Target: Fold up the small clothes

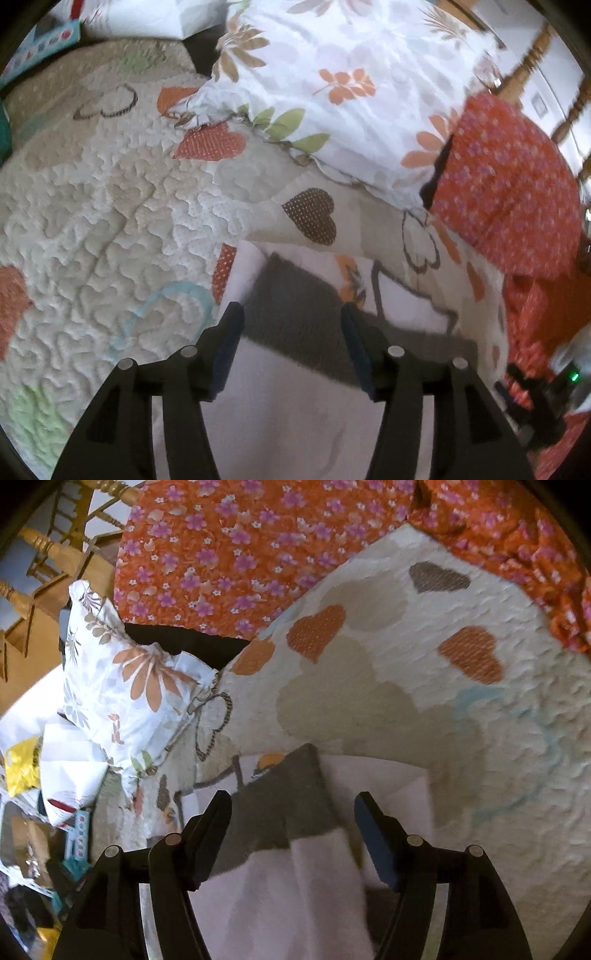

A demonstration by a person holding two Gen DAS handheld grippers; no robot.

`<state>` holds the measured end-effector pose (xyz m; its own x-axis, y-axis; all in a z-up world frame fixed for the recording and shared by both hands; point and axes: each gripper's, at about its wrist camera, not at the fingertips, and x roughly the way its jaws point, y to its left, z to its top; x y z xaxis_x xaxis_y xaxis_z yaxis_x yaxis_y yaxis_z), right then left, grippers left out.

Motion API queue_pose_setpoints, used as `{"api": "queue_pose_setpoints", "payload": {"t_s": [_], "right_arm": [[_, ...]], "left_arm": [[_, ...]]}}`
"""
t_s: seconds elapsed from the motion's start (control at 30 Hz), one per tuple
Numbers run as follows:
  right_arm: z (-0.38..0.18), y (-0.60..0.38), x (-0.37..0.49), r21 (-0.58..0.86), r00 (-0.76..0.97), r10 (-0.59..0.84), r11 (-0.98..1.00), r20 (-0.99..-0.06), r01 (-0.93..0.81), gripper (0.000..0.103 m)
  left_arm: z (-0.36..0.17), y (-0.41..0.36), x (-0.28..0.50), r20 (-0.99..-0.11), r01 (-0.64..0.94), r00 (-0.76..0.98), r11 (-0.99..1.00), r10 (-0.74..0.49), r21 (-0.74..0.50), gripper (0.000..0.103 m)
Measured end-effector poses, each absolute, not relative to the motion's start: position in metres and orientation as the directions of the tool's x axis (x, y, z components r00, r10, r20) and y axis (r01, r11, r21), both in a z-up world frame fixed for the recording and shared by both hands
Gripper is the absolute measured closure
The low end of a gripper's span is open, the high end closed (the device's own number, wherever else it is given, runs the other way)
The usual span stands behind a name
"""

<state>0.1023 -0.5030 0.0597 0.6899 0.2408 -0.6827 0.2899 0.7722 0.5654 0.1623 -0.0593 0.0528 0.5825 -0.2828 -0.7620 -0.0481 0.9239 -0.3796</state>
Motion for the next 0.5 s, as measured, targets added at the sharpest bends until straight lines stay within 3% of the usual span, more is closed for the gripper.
{"api": "queue_pose_setpoints", "payload": {"t_s": [0.23, 0.43, 0.5], "right_arm": [[0.065, -0.495, 0.053, 0.457, 0.616, 0.254, 0.867, -0.745, 0.196, 0.029], [0.049, -0.492, -0.005, 0.497, 0.575, 0.351, 0.860, -0.739, 0.114, 0.031], [0.043, -0.483, -0.015, 0.495, 0.564, 0.373, 0.866, -0.736, 0.074, 0.036]], "left_arm": [[0.055, -0.042, 0.121, -0.790, 0.066, 0.570, 0.971, -0.225, -0.229, 0.044], [0.034, -0.031, 0.074, -0.822, 0.210, 0.509, 0.963, -0.253, -0.167, 0.044], [0.022, -0.031, 0.064, -0.838, 0.232, 0.491, 0.963, -0.239, -0.139, 0.044]]}}
